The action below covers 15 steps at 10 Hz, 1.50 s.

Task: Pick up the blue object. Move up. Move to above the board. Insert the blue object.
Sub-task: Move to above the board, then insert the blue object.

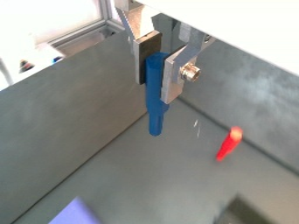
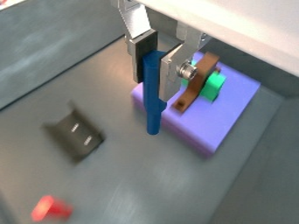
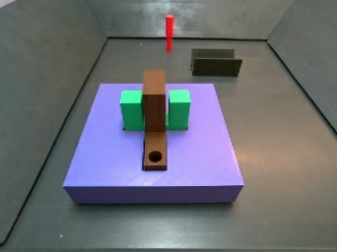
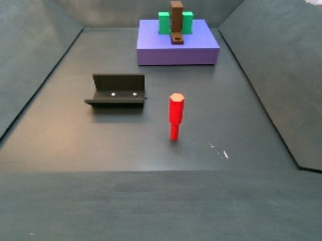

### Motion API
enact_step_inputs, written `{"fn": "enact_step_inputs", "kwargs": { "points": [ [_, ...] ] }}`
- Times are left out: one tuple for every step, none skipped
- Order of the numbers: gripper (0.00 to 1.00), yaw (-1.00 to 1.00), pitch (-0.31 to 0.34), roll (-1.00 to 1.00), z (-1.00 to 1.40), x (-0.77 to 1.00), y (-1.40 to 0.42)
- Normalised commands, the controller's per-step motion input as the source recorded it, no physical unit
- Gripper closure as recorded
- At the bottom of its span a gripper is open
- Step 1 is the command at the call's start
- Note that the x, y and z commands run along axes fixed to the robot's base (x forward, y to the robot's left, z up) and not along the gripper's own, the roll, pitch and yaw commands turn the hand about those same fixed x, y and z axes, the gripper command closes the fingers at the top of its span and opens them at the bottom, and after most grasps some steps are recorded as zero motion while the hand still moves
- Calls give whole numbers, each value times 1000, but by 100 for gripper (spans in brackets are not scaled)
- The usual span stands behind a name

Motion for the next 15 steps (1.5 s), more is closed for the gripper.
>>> {"fn": "enact_step_inputs", "kwargs": {
  "points": [
    [100,6,143,-5,133,406,-1400],
    [100,5,158,-7,140,420,-1400],
    [100,9,160,-1,147,438,-1400],
    [100,8,151,2,149,452,-1400],
    [100,4,156,12,159,489,-1400],
    [100,12,159,20,101,326,-835],
    [100,0,165,34,72,250,-563],
    [100,12,109,37,40,113,-195],
    [100,0,0,-14,0,0,0],
    [100,-14,0,-24,-46,0,-43],
    [100,0,-51,-131,-489,-23,-246],
    [100,0,-77,-154,-691,-120,-357],
    [100,31,-46,-196,-597,0,-523],
    [100,171,0,-220,-411,3,-697],
    [100,226,0,-159,-266,0,-777]
  ]
}}
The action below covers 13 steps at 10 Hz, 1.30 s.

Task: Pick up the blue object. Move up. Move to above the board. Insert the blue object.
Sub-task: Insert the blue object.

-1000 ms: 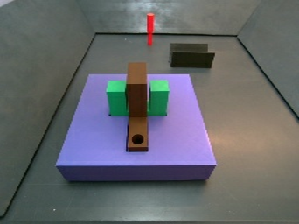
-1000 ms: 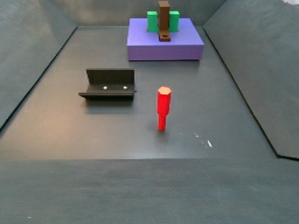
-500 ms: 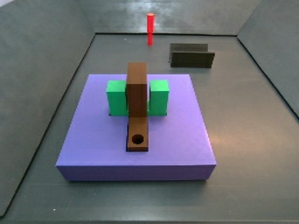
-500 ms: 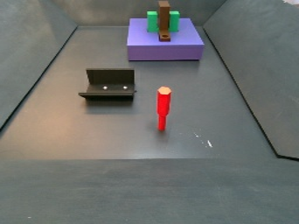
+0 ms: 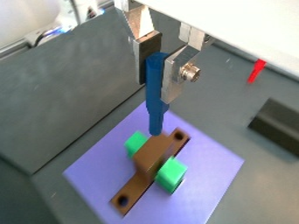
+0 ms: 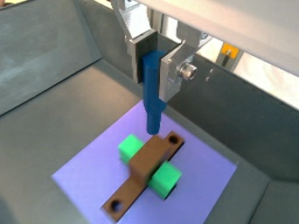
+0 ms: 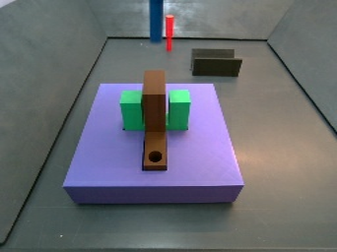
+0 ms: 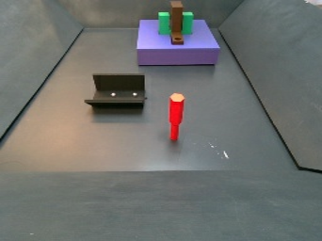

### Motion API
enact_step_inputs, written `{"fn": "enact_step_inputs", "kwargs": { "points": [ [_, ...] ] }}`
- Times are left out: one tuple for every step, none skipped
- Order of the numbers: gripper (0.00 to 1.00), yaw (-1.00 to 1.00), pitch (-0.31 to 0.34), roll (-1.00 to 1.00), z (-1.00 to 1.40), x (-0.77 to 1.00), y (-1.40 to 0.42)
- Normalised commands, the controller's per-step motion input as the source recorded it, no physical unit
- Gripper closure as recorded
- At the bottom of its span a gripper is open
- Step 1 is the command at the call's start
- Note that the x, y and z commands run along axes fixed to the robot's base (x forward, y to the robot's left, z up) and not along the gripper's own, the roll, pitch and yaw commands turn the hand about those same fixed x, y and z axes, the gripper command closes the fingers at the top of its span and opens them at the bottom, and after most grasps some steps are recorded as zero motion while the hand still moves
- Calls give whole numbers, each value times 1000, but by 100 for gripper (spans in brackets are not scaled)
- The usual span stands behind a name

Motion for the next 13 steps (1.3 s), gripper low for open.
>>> {"fn": "enact_step_inputs", "kwargs": {
  "points": [
    [100,289,0,0,-131,6,-694],
    [100,306,0,57,-74,40,-597],
    [100,311,0,107,-97,66,-551],
    [100,306,0,126,-189,0,-446],
    [100,286,-30,131,-446,0,-280],
    [100,280,-29,129,-511,0,-211],
    [100,266,-19,107,-520,0,-189],
    [100,214,0,23,-491,0,-183],
    [100,183,-9,0,-480,-23,-206],
    [100,226,-1,76,-509,0,-154],
    [100,269,0,160,-466,0,-83],
    [100,274,0,167,-417,0,-77],
    [100,274,0,143,-343,0,-91]
  ]
}}
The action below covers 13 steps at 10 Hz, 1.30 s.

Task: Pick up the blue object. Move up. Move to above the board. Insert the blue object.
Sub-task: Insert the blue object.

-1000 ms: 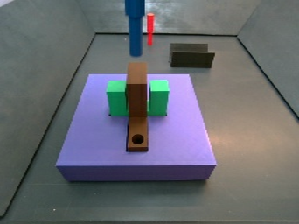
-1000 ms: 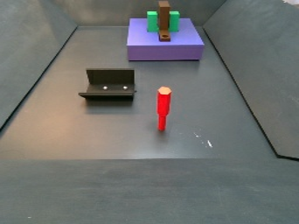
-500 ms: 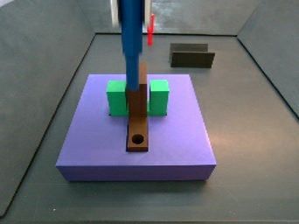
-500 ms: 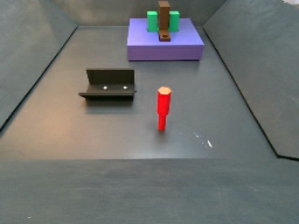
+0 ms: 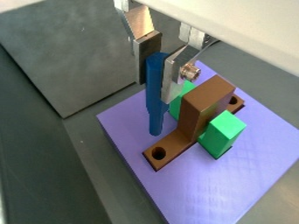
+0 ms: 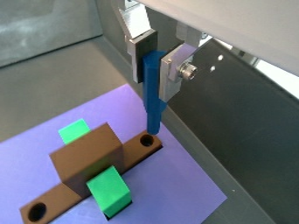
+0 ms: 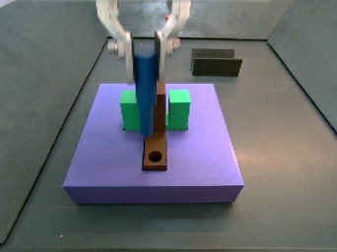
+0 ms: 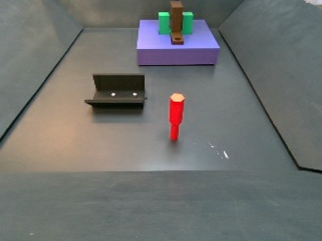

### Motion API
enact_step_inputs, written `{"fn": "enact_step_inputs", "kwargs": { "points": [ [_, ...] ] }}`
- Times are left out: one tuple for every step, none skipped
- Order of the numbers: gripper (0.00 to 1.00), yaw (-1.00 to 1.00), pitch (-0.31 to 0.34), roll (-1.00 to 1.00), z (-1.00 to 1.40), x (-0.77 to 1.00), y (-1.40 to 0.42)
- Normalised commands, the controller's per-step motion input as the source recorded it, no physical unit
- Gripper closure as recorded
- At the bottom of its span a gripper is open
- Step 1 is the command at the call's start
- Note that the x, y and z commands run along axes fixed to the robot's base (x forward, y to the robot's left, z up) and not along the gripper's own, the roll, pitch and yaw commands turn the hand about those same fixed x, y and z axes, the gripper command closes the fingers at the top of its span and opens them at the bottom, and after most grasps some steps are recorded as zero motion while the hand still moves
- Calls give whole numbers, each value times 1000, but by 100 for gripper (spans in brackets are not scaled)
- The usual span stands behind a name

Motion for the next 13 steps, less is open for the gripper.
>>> {"fn": "enact_step_inputs", "kwargs": {
  "points": [
    [100,226,0,103,-266,-14,-140],
    [100,186,0,84,-183,-86,-140],
    [100,0,-9,10,0,0,-74],
    [100,0,0,0,-106,49,-23],
    [100,37,0,27,-186,263,0],
    [100,106,0,43,-177,309,0],
    [100,163,0,47,-191,360,0],
    [100,200,0,66,-209,277,0],
    [100,226,-10,127,-226,126,0],
    [100,180,-57,261,-266,0,-20],
    [100,143,-143,350,-269,0,-40],
    [100,157,-219,351,-197,-63,-66],
    [100,211,-211,267,-51,0,-91]
  ]
}}
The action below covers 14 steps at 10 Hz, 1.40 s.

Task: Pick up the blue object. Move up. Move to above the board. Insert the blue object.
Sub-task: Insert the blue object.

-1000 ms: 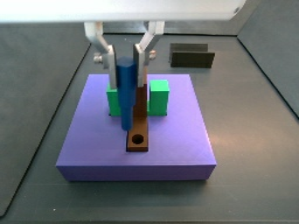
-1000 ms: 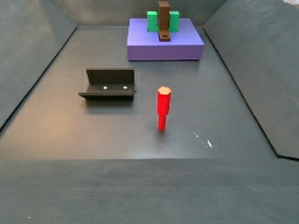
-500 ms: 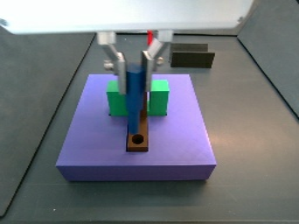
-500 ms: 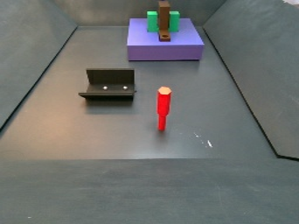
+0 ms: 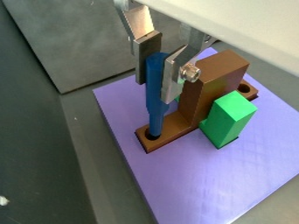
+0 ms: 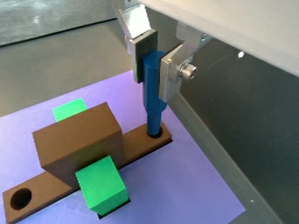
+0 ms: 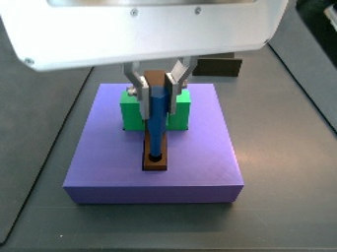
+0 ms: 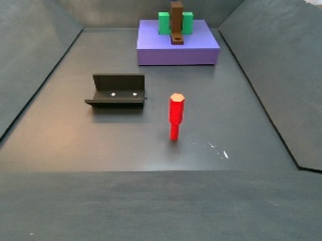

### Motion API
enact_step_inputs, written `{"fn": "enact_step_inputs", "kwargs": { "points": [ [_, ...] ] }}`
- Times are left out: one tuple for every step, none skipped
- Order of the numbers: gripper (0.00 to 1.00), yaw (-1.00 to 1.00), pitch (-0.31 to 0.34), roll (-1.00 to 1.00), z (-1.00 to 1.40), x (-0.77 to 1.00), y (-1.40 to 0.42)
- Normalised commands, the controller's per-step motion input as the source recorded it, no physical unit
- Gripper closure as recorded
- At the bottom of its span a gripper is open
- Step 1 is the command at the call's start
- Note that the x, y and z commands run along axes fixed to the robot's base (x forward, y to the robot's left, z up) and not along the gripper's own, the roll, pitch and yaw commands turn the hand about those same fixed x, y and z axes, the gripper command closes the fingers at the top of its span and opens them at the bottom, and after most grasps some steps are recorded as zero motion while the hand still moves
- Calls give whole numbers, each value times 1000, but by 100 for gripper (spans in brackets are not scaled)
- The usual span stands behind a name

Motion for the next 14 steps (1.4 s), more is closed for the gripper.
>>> {"fn": "enact_step_inputs", "kwargs": {
  "points": [
    [100,166,-119,197,0,-11,-100],
    [100,80,-76,56,0,-69,-89],
    [100,89,-76,0,-17,-57,-49],
    [100,86,-70,0,-74,0,-63],
    [100,106,-67,0,-123,40,-14],
    [100,120,-80,0,-157,0,0],
    [100,131,-89,0,-163,0,0],
    [100,137,-90,0,-166,6,0],
    [100,149,-89,0,-163,57,0],
    [100,163,-90,0,-160,94,0],
    [100,160,-91,0,-197,54,0],
    [100,160,-93,0,-274,26,0],
    [100,160,-93,26,-329,0,0],
    [100,157,-101,46,-383,0,0]
  ]
}}
